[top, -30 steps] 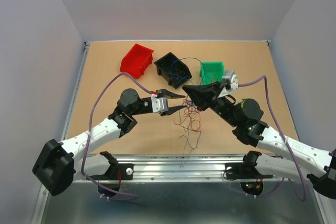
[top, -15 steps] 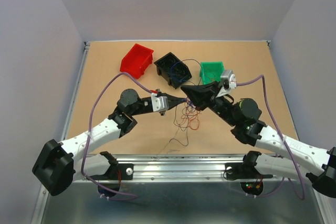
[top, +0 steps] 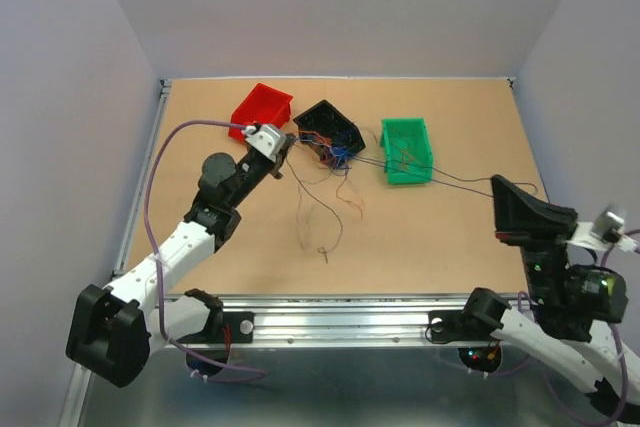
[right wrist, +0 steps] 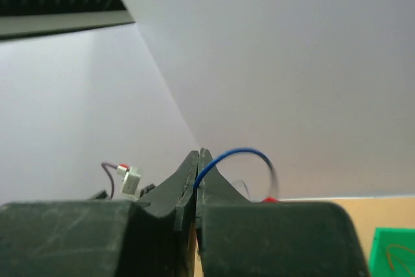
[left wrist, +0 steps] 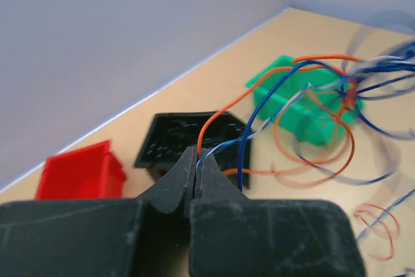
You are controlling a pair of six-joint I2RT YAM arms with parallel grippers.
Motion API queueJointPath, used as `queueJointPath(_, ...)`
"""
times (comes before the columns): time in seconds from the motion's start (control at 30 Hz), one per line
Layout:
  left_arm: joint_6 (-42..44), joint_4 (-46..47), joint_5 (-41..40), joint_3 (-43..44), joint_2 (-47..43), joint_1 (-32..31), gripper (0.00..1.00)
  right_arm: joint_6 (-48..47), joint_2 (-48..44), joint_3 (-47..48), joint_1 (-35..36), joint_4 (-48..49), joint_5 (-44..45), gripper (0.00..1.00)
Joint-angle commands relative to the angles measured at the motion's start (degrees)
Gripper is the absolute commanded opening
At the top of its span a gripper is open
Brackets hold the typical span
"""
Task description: Untangle the cables
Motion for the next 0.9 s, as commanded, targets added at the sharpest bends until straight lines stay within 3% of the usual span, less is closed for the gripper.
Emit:
queueJointPath(0.0, -5.19, 0.04, -13.49, 3.17, -4.14, 4.4, 0.0, -1.19, -12.03, -0.54, 0.06, -9.65, 13.63, 0.01)
queueJointPath(0.03, -6.49, 0.13, -16.56, 2.99, -5.02, 5.63, 0.0, -0.23, -9.69, 0.61, 0.06, -12.9, 15.48, 0.01)
queueJointPath(0.3, -7.03, -0.49, -16.68, 2.2, -9.59, 7.83, 0.0, -1.19, -3.87, 0.1, -0.03, -9.68, 16.03, 0.01)
queueJointPath(0.53, -6.95, 0.39, 8.33, 0.27, -14.43, 8.01, 0.0, -1.71, 4.46, 2.46, 0.06, -9.77, 13.48, 0.02)
queueJointPath(0.73, -7.3, 0.57, 15.13, -0.08, -15.48, 8.01, 0.0, -3.03, 21.85, 7.47, 0.06, -10.91, 14.26, 0.09)
queueJointPath(0.83, -7.39, 0.57, 16.27, -0.26, -15.66, 7.92, 0.0, -3.12, 27.41, 10.55, 0.06, -11.61, 13.48, 0.21)
queueJointPath(0.87, -7.47, 0.66, 16.8, -0.17, -15.66, 7.84, 0.0, -2.86, 30.3, 11.25, -0.03, -12.48, 12.69, 0.3)
